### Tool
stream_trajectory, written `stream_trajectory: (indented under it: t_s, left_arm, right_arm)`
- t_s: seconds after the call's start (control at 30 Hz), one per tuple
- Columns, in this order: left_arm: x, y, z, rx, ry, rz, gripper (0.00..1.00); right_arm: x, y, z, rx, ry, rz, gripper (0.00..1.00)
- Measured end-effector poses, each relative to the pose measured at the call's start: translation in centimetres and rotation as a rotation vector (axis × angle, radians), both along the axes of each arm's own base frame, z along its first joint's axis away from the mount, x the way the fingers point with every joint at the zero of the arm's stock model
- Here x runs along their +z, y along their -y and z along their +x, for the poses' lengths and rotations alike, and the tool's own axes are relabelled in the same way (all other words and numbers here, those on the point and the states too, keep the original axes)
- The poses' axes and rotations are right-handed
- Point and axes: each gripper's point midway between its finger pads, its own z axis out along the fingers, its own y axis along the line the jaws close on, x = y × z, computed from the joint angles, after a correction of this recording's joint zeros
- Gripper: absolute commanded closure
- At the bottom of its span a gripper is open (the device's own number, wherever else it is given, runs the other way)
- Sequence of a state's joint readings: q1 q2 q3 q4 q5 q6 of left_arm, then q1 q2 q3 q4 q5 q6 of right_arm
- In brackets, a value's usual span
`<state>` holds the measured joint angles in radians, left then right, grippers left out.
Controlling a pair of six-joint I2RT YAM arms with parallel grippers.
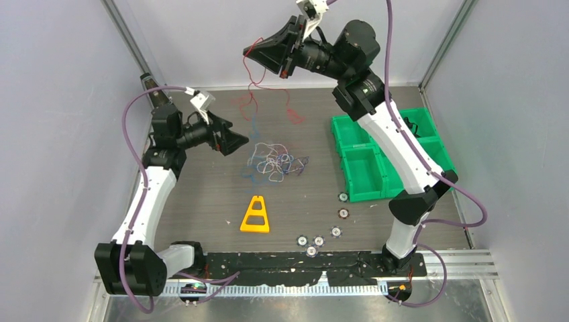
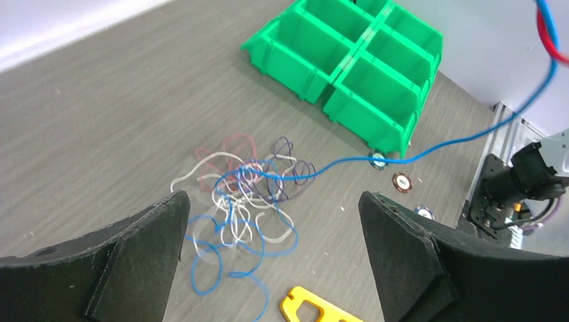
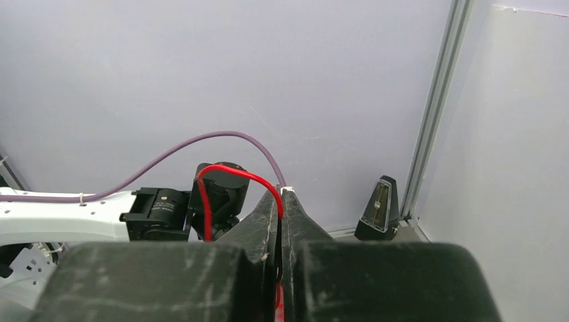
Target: Untangle the cables
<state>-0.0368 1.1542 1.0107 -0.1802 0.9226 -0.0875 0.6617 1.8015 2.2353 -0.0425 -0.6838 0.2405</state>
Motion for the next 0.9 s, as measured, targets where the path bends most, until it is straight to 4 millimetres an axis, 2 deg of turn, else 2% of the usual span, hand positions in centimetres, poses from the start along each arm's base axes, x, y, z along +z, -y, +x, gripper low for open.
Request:
stream_trajectory:
  t_s: [0.07,0.13,0.23,0.3,0.4,0.43,0.47,0.57,0.67,0.8,0.9]
  left_arm:
    - [0.8,0.4,0.4,-0.006,0.050,-0.002,0.00]
    - [1.7,1.3,0.6,-0.024,0.104,-0.004,0.00]
    - [2.8,3.8,0.6,-0.083,0.177,-0.020,0.09]
    - [2.6,5.4,0.8,-0.127,0.184,-0.037,0.11]
    - [1.2,7.3,1.0,-0.184,0.136,-0.063,0.09]
    - [0.6,7.6,1.0,-0.192,0.117,-0.072,0.12]
    - [0.0,7.8,0.9,-0.198,0.099,-0.078,0.21]
    - [-1.4,8.4,0.1,-0.220,0.050,-0.092,0.59]
    - [-1.8,8.6,0.0,-0.225,0.027,-0.095,0.99]
    - [-3.7,7.2,0.6,-0.173,-0.013,-0.045,1.00]
    - [-6.7,4.4,1.5,-0.081,-0.116,0.009,1.00]
  right_arm:
    - [0.5,0.1,-0.4,0.005,0.011,0.011,0.94]
    - [0.0,-0.2,-0.1,0.010,-0.010,0.007,0.94]
    - [-1.3,-1.0,0.9,0.015,-0.056,-0.009,0.95]
    - [-2.1,-1.6,1.7,0.012,-0.082,-0.018,0.95]
    - [-2.9,-1.8,2.3,0.001,-0.111,-0.032,0.95]
    - [-3.0,-1.8,2.3,-0.003,-0.114,-0.033,0.95]
    - [-2.9,-1.8,2.4,-0.005,-0.113,-0.032,0.95]
    - [-2.7,-1.7,2.5,-0.015,-0.113,-0.026,0.95]
    - [-2.4,-1.4,2.9,-0.033,-0.112,-0.019,0.95]
    - [-0.8,0.5,3.9,-0.084,-0.095,0.005,0.95]
    - [0.8,4.1,6.2,-0.175,-0.069,0.029,0.95]
